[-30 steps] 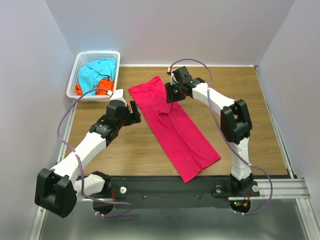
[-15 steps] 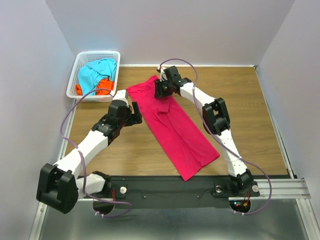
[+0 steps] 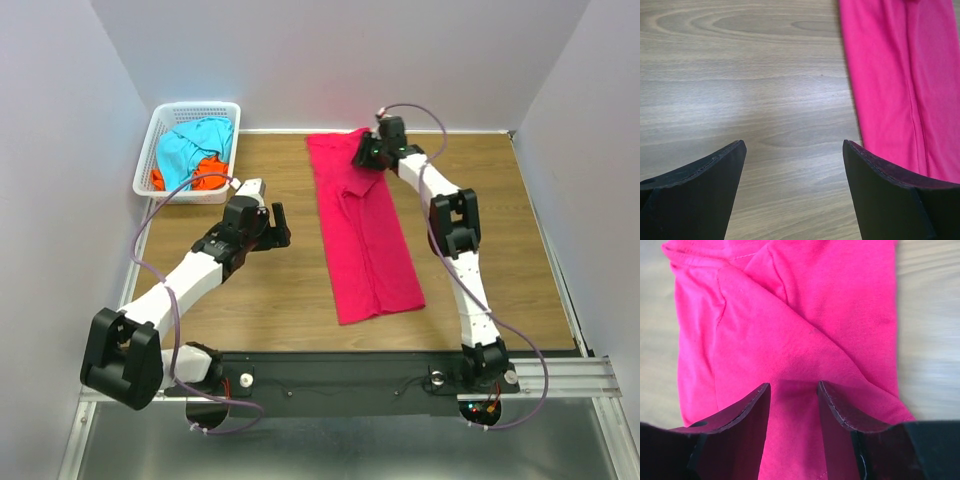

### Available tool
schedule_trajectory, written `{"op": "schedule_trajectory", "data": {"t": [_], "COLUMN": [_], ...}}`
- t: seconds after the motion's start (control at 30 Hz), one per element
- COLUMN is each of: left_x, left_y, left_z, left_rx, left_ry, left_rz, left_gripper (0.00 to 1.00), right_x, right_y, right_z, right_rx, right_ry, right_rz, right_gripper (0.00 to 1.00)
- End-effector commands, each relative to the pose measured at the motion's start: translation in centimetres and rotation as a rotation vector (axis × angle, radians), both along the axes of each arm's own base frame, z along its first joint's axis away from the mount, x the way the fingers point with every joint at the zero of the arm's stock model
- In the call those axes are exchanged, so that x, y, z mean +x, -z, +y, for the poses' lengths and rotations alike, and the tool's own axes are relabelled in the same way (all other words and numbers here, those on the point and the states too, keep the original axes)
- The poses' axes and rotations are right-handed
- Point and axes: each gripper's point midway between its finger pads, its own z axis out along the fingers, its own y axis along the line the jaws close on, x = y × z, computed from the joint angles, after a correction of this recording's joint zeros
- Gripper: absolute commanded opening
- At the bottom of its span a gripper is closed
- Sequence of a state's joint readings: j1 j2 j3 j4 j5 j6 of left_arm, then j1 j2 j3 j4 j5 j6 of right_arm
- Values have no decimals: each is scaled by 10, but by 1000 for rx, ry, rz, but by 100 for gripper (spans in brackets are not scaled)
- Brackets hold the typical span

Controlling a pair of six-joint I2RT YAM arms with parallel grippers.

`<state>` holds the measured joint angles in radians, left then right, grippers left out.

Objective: Fold and stack the t-shirts
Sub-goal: Fold the tshirt

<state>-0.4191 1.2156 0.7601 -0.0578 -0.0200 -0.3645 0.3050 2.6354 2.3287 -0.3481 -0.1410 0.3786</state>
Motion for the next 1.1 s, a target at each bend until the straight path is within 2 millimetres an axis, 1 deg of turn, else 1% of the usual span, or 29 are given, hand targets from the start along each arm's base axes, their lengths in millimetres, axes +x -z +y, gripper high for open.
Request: {"op": "schedule_trajectory", "data": {"t": [0.0, 0.03, 0.07, 0.1, 0.13, 0.17, 0.2, 0.27, 0.3, 0.33, 0.37, 0.4, 0.43, 0.47, 0.5, 0.53, 0.57, 0.6, 0.63, 0.67, 0.73, 0.77, 0.8, 0.83, 0.87, 0.9, 0.93, 1.03, 1.07], "left_x": [10, 11, 8, 10, 6, 6, 1, -1, -4, -6, -11, -14, -19, -26, -30, -36, -41, -49, -54, -58, -68, -72, -75, -79, -81, -84, -86, -93, -95], "left_y": [-24, -27, -24, -23, -23, -27, -22, -20, -14, -12, -6, -2, 4, 12, 15, 21, 27, 32, 35, 39, 45, 49, 53, 55, 56, 61, 62, 72, 73], "left_z": [-26, -32, -42, -43, -54, -61, -73, -82, -85, -89, -93, -94, -96, -100, -103, -104, -107, -113, -115, -117, -121, -121, -122, -123, -125, -125, -126, -130, -132], "left_rx": [-59, -67, -69, -66, -65, -69, -66, -70, -70, -81, -78, -76, -76, -65, -63, -55, -55, -47, -50, -48, -41, -34, -28, -15, -11, -4, -1, 24, 29], "left_ry": [89, 105, 135, 136, 162, 176, 204, 215, 222, 222, 235, 235, 245, 260, 271, 280, 287, 305, 306, 313, 326, 329, 329, 332, 332, 330, 330, 340, 346], "left_rz": [-46, -51, -43, -39, -39, -43, -27, -14, 4, 17, 35, 46, 70, 101, 110, 133, 155, 168, 183, 196, 219, 226, 239, 243, 247, 261, 266, 285, 286], "left_gripper": [90, 90, 90, 90, 90, 90, 90, 90, 90, 90, 90, 90, 90, 90, 90, 90, 89, 88, 86, 80, 80, 80, 79, 79, 79, 79, 79, 79, 79], "right_x": [4, 5, 5, 5, 3, 1, -6, -16, -26, -41, -52, -64, -77, -105, -120, -140, -172, -192, -210, -243, -277, -293, -321, -336, -347, -356, -375, -392, -400], "right_y": [16, -2, -15, -24, -34, -67, -68, -93, -129, -116, -116, -122, -146, -114, -109, -123, -88, -75, -85, -54, -44, -49, -30, -23, -21, -24, -11, -8, -2], "right_z": [-67, -65, -60, -60, -58, -58, -59, -64, -66, -73, -78, -82, -92, -100, -104, -110, -115, -118, -121, -127, -134, -138, -145, -146, -146, -146, -146, -147, -148], "right_rx": [-58, -51, -38, -34, -29, -19, -32, -38, -30, -50, -58, -66, -68, -95, -99, -79, -97, -95, -86, -109, -114, -111, -130, -120, -109, -91, -78, -53, -52], "right_ry": [149, 135, 102, 102, 80, 72, 61, 62, 63, 75, 85, 97, 138, 152, 166, 196, 198, 202, 205, 204, 216, 222, 228, 233, 233, 234, 236, 257, 259], "right_rz": [77, 49, 30, 17, 4, -44, -37, -62, -107, -64, -49, -46, -75, 14, 39, 33, 134, 183, 176, 268, 326, 321, 389, 419, 429, 421, 471, 486, 504], "right_gripper": [49, 50, 50, 50, 51, 52, 52, 53, 53, 53, 53, 53, 53, 53, 53, 52, 52, 52, 52, 52, 51, 51, 51, 51, 51, 51, 51, 51, 51]}}
